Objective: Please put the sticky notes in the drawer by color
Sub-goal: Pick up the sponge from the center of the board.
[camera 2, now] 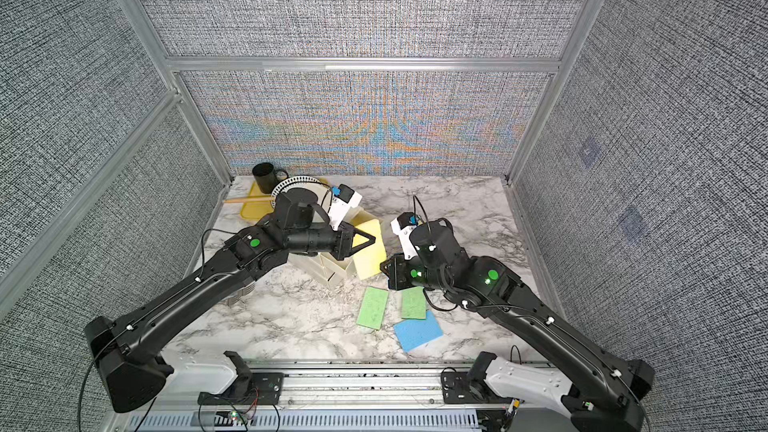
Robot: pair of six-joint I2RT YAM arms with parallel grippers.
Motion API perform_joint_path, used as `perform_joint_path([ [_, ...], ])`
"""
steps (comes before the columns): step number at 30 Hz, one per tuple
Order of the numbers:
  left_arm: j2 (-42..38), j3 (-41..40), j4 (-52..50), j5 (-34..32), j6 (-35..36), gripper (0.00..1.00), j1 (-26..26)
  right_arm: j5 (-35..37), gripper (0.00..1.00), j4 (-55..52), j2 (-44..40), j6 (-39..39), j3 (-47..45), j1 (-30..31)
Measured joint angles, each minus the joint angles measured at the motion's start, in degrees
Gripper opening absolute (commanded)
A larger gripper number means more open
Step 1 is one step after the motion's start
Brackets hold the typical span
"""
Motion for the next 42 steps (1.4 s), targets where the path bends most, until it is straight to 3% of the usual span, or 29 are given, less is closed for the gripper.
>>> perform_joint_path([
  [6, -4.3, -4.5, 3.1, -0.5, -4.3, 0.01, 0.0, 8.6, 0.57, -4.4, -4.5, 3.5, 3.8, 0.0],
  [9, -8.5, -10.0, 9.8, -3.4, -10.3, 0.01, 0.0, 10.0, 0.72, -2.4, -10.1, 5.2, 1.6, 0.0],
  [11, -11.6, -15.1, 15.8, -6.3, -15.9, 0.01, 0.0, 9.9, 0.73, -0.2, -12.3, 5.9, 0.3, 0.0],
  [17, -16.3, -26.1, 31.2, -13.5, -30.2, 0.01, 0.0, 2.7, 0.74, 9.8, -10.4, 8.8, -4.8, 0.0],
  [27, -16.8, -27.6, 43.3, -14.7, -38.8, 0.01, 0.0, -5.6, 0.73, 22.4, -5.7, 12.8, -10.4, 0.0],
  [31, -16.5, -28.2, 44.2, -13.7, -40.6, 0.01, 0.0, -6.5, 0.59, 25.1, -3.1, 12.8, -8.4, 0.0],
  [33, -16.4, -28.2, 44.7, -13.6, -41.0, 0.01, 0.0, -6.9, 0.39, 26.0, -1.7, 12.7, -6.9, 0.0],
  [35, -16.0, -28.0, 45.5, -13.1, -41.8, 0.01, 0.0, -7.3, 0.00, 26.7, 0.1, 12.7, -5.0, 0.0],
  [36, -15.7, -27.9, 45.5, -13.1, -41.8, 0.01, 0.0, -7.5, 0.00, 26.8, 0.8, 12.7, -4.2, 0.0],
  [37, -15.5, -27.5, 45.4, -13.1, -41.8, 0.17, 0.1, -7.5, 0.00, 26.6, 1.4, 12.7, -3.4, 0.0],
  [38, -15.3, -27.0, 44.8, -13.0, -41.4, 0.50, 0.1, -7.5, 0.00, 26.3, 1.6, 13.0, -2.6, 0.0],
  [39, -15.3, -26.0, 43.5, -12.6, -40.4, 0.71, 0.1, -7.5, 0.00, 25.6, 1.6, 12.8, -2.0, 0.0],
  [41, -15.6, -22.7, 37.8, -11.8, -37.4, 0.92, 0.0, -5.7, 0.00, 23.2, 1.2, 13.0, -0.5, 0.1],
  [42, -16.0, -20.1, 33.1, -11.8, -34.6, 0.93, -0.1, -3.9, 0.00, 21.2, 0.5, 13.6, 0.3, 0.1],
])
